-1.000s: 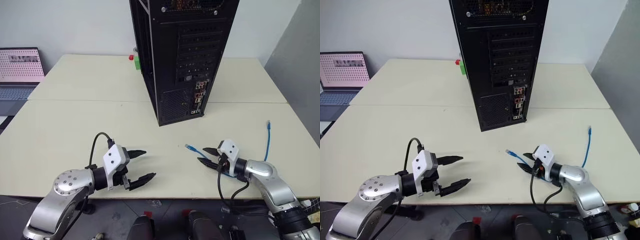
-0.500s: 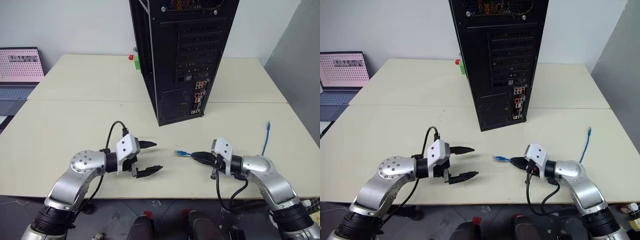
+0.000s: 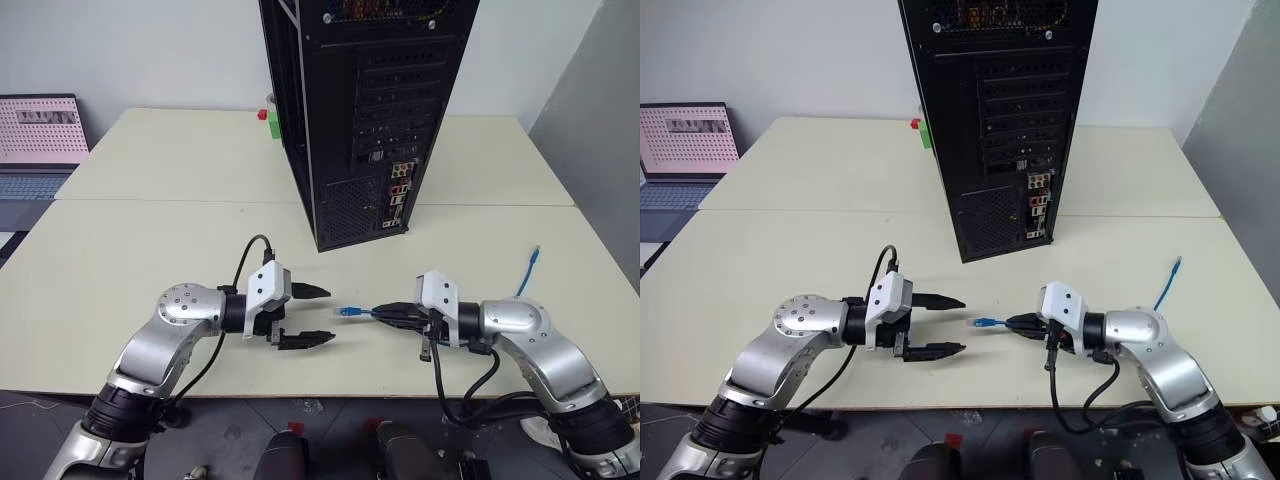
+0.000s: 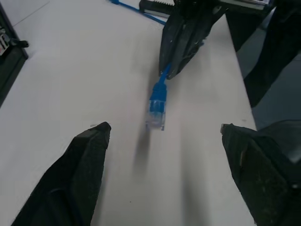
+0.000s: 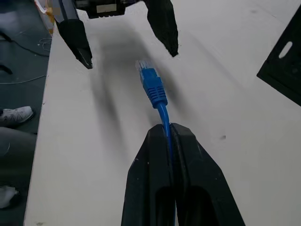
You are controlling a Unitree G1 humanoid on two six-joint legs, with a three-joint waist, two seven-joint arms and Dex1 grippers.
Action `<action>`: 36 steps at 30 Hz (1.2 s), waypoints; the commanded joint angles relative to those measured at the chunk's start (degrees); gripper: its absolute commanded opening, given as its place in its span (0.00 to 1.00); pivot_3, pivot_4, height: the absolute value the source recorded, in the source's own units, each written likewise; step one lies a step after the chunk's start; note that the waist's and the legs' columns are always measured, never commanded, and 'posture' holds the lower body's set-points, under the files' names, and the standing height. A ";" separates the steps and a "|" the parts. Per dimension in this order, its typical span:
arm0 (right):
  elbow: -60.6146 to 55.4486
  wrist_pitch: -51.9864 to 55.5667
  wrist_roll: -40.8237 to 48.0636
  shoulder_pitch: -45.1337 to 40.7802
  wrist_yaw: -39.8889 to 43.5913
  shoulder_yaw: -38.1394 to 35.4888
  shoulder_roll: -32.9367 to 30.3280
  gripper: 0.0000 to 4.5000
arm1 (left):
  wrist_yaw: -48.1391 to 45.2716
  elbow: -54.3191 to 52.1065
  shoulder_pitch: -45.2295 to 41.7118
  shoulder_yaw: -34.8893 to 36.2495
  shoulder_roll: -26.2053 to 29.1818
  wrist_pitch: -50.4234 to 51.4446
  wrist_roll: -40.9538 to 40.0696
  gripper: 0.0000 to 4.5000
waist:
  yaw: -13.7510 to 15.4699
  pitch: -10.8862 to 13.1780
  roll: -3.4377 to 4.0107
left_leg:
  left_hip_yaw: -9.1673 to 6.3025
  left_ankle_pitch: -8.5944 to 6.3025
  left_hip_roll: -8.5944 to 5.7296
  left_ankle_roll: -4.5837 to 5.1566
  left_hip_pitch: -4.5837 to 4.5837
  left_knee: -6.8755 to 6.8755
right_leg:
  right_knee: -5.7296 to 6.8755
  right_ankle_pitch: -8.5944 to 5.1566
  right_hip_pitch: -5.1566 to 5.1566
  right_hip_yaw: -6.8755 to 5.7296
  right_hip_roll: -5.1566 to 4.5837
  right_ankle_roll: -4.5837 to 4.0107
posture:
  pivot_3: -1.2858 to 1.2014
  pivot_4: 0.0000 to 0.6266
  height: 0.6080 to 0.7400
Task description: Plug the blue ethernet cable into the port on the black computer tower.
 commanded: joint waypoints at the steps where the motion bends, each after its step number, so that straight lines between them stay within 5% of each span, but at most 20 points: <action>1: -2.24 0.02 0.48 -1.21 0.30 0.05 -0.06 0.00 | -0.48 0.27 -1.84 -0.79 -0.28 0.09 0.45 0.67 | 0.02 0.00 0.00 | -0.01 0.00 0.00 0.00 -0.01 0.00 | 0.00 0.00 0.00 -0.01 0.00 0.00 | 0.52 0.24 1.00; 14: -1.83 -1.26 -0.69 -2.78 0.59 1.83 0.34 0.00 | 0.56 2.00 -3.08 -2.48 -1.88 -1.07 3.58 0.05 | 0.01 0.00 0.00 | -0.02 0.00 -0.01 0.00 -0.01 0.01 | 0.00 0.01 0.00 0.00 0.00 -0.01 | 0.52 0.24 1.00; 30: -0.19 -3.15 -1.85 -3.53 1.94 2.34 -0.04 0.00 | 1.34 2.51 -0.65 -1.31 -2.36 -5.62 4.93 0.01 | 0.02 0.00 0.00 | -0.02 0.00 0.00 0.00 0.00 0.01 | 0.01 0.03 0.00 0.00 0.00 -0.04 | 0.52 0.24 1.00; 36: -0.01 -3.36 -2.06 -3.36 2.22 2.26 -0.08 0.00 | 2.53 3.64 -0.43 0.17 -2.64 -7.51 5.26 0.25 | 0.02 0.00 0.00 | -0.03 0.00 0.00 0.00 -0.01 0.01 | 0.01 0.02 0.00 0.00 -0.01 -0.04 | 0.52 0.24 1.00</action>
